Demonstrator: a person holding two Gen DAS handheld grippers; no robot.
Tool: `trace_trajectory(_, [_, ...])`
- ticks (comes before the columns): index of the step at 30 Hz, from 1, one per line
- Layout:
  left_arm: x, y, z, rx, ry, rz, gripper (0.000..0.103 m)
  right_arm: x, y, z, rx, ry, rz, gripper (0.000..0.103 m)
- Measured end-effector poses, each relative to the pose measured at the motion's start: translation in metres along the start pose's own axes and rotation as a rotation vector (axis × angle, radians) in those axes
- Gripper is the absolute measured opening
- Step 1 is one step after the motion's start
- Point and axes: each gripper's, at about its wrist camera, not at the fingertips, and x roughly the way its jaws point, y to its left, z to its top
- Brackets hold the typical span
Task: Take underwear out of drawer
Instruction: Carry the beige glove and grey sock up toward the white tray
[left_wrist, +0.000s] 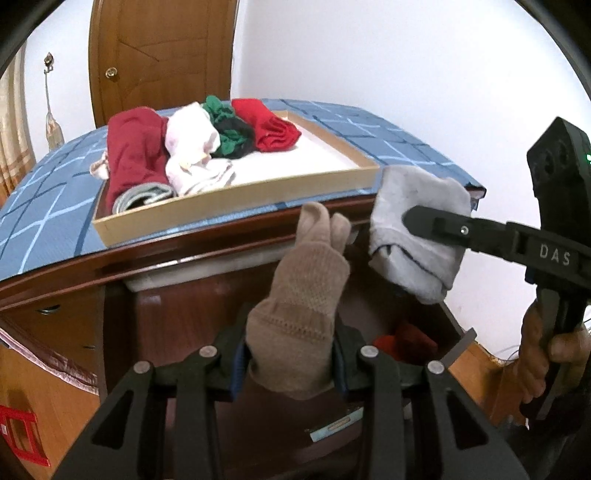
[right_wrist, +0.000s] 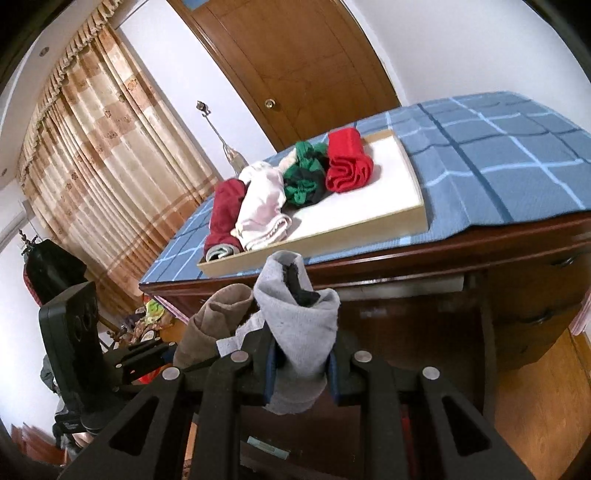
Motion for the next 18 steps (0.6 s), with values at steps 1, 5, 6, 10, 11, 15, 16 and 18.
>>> trace_trajectory(1, [-0.001, -0.001, 0.001, 0.0, -0.007, 0.004, 0.035, -0.001, 0.001, 0.001, 0.0, -0.006, 0.002, 0.024])
trace_trajectory(5, [-0.006, -0.004, 0.006, 0.009, -0.031, 0.007, 0.035, -0.005, 0.004, 0.002, -0.009, -0.017, 0.006, 0.024])
trace_trajectory(6, [-0.007, -0.005, 0.006, 0.012, -0.036, 0.007, 0.035, -0.005, 0.005, 0.002, -0.009, -0.018, 0.008, 0.024])
trace_trajectory(10, [-0.011, -0.009, 0.012, 0.028, -0.059, 0.009, 0.035, -0.007, 0.007, 0.005, -0.014, -0.025, 0.012, 0.024])
trace_trajectory(11, [-0.012, -0.01, 0.014, 0.029, -0.066, 0.011, 0.035, -0.008, 0.008, 0.007, -0.018, -0.033, 0.012, 0.024])
trace_trajectory(15, [-0.016, -0.01, 0.022, 0.024, -0.098, 0.015, 0.035, -0.013, 0.013, 0.013, -0.031, -0.058, 0.014, 0.024])
trace_trajectory(16, [-0.017, -0.009, 0.024, 0.023, -0.107, 0.019, 0.035, -0.014, 0.014, 0.015, -0.034, -0.063, 0.013, 0.024])
trace_trajectory(18, [-0.018, -0.008, 0.026, 0.023, -0.117, 0.024, 0.035, -0.016, 0.016, 0.018, -0.041, -0.073, 0.014, 0.024])
